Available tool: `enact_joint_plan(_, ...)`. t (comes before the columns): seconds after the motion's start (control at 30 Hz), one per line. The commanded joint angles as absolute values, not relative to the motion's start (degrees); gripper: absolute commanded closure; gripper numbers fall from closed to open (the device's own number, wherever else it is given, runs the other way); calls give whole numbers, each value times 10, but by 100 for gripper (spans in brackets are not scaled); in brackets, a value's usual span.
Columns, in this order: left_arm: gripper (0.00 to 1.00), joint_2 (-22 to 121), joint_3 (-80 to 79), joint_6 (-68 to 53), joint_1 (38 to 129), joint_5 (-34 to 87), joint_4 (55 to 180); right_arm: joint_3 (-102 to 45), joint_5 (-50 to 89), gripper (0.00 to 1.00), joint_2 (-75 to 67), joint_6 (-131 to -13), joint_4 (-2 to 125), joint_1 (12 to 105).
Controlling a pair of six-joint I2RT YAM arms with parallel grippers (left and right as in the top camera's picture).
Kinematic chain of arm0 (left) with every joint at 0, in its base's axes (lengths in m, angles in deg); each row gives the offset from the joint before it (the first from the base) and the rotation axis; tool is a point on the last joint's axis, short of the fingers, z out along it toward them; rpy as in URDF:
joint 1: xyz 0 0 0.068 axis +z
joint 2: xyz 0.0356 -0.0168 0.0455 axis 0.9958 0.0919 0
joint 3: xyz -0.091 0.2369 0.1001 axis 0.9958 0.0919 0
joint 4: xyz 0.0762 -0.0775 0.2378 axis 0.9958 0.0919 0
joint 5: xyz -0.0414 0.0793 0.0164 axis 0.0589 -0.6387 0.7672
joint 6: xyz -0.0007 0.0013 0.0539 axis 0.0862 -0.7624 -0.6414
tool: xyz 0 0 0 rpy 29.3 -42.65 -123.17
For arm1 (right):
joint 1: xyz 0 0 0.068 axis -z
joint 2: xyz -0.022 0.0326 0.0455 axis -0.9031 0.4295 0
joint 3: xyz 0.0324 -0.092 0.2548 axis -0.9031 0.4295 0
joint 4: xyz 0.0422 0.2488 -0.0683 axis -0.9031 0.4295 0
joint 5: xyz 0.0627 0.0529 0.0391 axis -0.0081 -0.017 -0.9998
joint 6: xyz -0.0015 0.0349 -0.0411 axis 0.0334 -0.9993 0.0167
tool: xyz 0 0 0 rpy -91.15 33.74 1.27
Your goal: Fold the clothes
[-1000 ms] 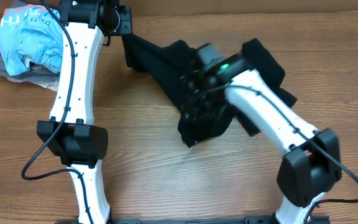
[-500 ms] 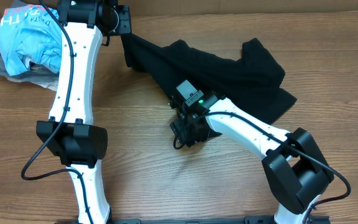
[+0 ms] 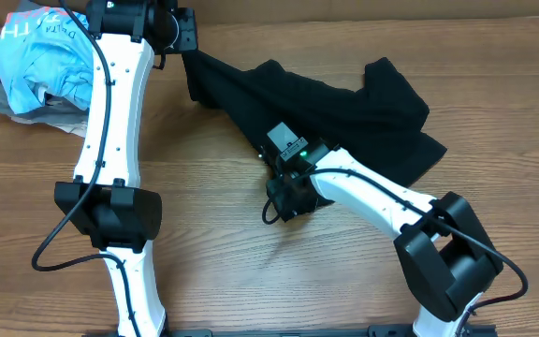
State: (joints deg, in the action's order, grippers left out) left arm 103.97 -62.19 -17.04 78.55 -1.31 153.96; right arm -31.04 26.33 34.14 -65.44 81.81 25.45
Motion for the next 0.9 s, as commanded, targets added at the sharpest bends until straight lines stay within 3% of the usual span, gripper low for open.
enact_joint_plan(0.0, 96, 1005, -628, -176, 801, -13, 1546, -397, 279, 96, 293, -687, 883, 305)
enact_joint_plan(0.3, 95, 887, -634, -181, 826, -13, 1557, -728, 272, 96, 242, -668, 1130, 535)
enact_joint_plan(0.57, 90, 822, -634, -206, 825, -13, 1561, -965, 201, 96, 242, -638, 1201, 722)
enact_joint_plan(0.7, 96, 793, -634, -206, 825, -10, 1562, -1051, 116, 96, 242, -616, 1233, 797)
enact_joint_plan(0.87, 96, 741, -634, -204, 825, -6, 1562, -1121, 48, 96, 233, -600, 1254, 856)
